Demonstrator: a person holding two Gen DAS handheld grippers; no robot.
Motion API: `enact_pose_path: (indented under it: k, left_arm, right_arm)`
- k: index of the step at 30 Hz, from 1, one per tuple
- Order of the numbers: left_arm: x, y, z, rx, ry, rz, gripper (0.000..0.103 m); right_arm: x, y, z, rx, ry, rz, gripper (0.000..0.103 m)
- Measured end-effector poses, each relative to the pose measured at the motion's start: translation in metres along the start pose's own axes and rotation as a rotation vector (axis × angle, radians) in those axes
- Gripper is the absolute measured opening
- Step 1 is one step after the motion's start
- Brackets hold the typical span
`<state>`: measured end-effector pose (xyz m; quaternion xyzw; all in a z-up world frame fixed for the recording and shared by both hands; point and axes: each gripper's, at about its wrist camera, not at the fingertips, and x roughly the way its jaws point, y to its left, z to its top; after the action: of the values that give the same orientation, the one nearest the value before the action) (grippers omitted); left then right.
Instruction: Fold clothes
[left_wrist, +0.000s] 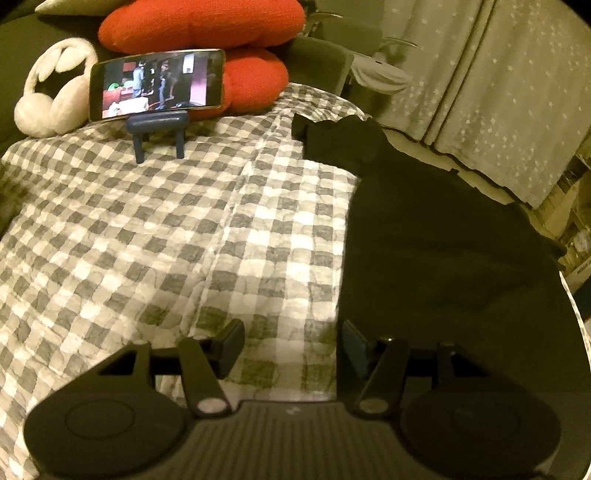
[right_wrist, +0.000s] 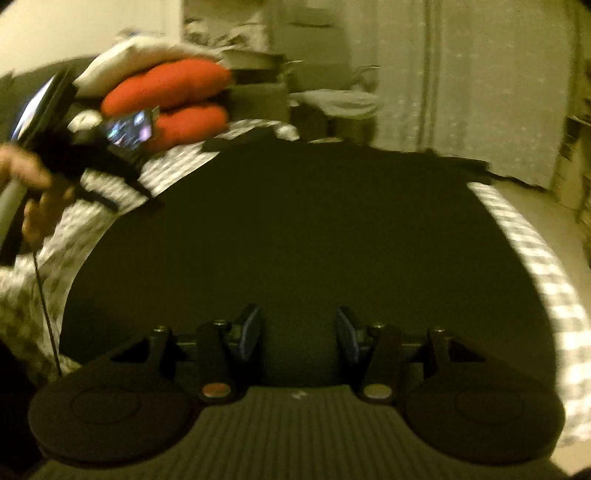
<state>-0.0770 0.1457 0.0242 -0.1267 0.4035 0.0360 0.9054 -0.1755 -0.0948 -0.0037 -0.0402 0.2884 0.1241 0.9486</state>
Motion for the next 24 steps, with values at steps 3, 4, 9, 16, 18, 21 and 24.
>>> enact_pose_path:
  k: [3,4,9,16,18,21,24]
  left_arm:
    - [0.001,0.001,0.000,-0.007,0.005,-0.005,0.060]
    - [0.002,0.001,0.000,-0.009,0.008,-0.007,0.060]
    - [0.002,-0.003,0.002,0.005,0.009,-0.021,0.060]
    - [0.004,-0.013,0.000,0.071,0.008,-0.017,0.061]
    - [0.004,-0.011,0.001,0.057,0.011,-0.023,0.061]
    - [0.004,-0.008,0.003,0.039,0.011,-0.028,0.061]
    - [0.005,-0.005,0.006,0.022,0.009,-0.025,0.061]
  right_arm:
    - [0.006,0.010,-0.008,-0.046,-0.026,-0.022,0.050]
    - [0.004,0.009,-0.009,-0.042,-0.036,-0.023,0.050]
    - [-0.004,0.010,-0.015,-0.043,-0.026,-0.025,0.052]
    - [0.000,0.016,-0.027,-0.042,0.041,0.004,0.057]
    - [-0.005,0.016,-0.024,-0.032,0.025,0.012,0.057]
    - [-0.013,0.018,-0.016,-0.015,-0.004,0.041,0.056]
    - [-0.014,0.020,-0.011,-0.010,-0.021,0.056,0.056]
